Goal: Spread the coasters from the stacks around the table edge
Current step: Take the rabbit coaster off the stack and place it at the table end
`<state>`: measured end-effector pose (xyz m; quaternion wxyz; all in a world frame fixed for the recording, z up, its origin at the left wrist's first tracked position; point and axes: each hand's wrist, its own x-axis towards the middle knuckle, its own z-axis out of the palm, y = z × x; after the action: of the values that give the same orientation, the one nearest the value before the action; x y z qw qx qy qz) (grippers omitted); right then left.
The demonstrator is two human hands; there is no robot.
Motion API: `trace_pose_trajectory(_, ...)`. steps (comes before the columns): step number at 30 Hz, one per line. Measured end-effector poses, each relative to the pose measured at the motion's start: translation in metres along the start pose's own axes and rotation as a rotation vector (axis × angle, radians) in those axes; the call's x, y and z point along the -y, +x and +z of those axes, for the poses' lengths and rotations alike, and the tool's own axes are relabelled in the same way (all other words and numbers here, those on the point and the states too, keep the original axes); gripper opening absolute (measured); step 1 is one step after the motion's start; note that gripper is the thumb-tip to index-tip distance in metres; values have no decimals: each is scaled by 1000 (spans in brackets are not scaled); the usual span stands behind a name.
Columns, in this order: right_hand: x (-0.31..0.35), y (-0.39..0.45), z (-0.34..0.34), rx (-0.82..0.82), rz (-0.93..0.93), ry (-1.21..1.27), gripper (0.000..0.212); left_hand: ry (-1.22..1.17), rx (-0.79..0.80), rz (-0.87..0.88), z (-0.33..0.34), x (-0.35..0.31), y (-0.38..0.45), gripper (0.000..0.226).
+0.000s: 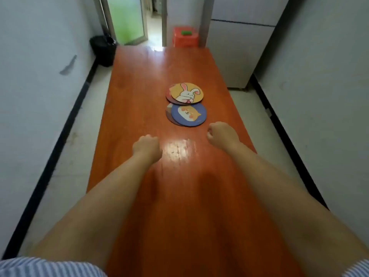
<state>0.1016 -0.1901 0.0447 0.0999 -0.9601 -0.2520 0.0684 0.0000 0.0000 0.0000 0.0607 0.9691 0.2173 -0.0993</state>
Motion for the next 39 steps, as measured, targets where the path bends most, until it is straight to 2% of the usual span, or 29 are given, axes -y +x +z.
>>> trace_pose_trajectory(3,-16,58,21,31,-10,44,30,-9,21,-83,19,-5,35,27)
trace_pose_trajectory(5,-20,90,34,86,-38,44,23,-16,16,-109,36,-5,54,32)
trace_pose_trajectory(7,-23,125,47,87,-75,76,21,-49,28,-118,52,-4,75,43)
trace_pose_trajectory(10,-25,169,67,70,-117,94,31,-40,66,-120,73,-5,88,58)
trace_pose_trajectory(15,-19,227,98,28,-145,65,45,-85,-38,-108,104,-5,84,62)
trace_pose_trajectory(17,-17,243,106,3,-128,42,41,-93,-60,-107,108,-2,84,62)
trace_pose_trajectory(20,-15,257,108,-56,-77,27,17,-110,-77,-107,108,-1,85,62)
trace_pose_trajectory(23,-21,263,107,-88,-108,-57,37,-126,-84,-110,106,-2,84,61)
trace_pose_trajectory(26,-29,268,101,-59,-146,-91,29,-146,-100,-107,106,-2,84,60)
trace_pose_trajectory(35,-40,286,72,96,-108,160,28,-149,-115,-121,107,-3,84,58)
trace_pose_trajectory(37,-42,287,70,98,-43,282,27,-157,-121,-121,106,-3,85,58)
trace_pose_trajectory(39,-45,290,71,110,113,518,24,-160,-132,-120,106,-3,85,57)
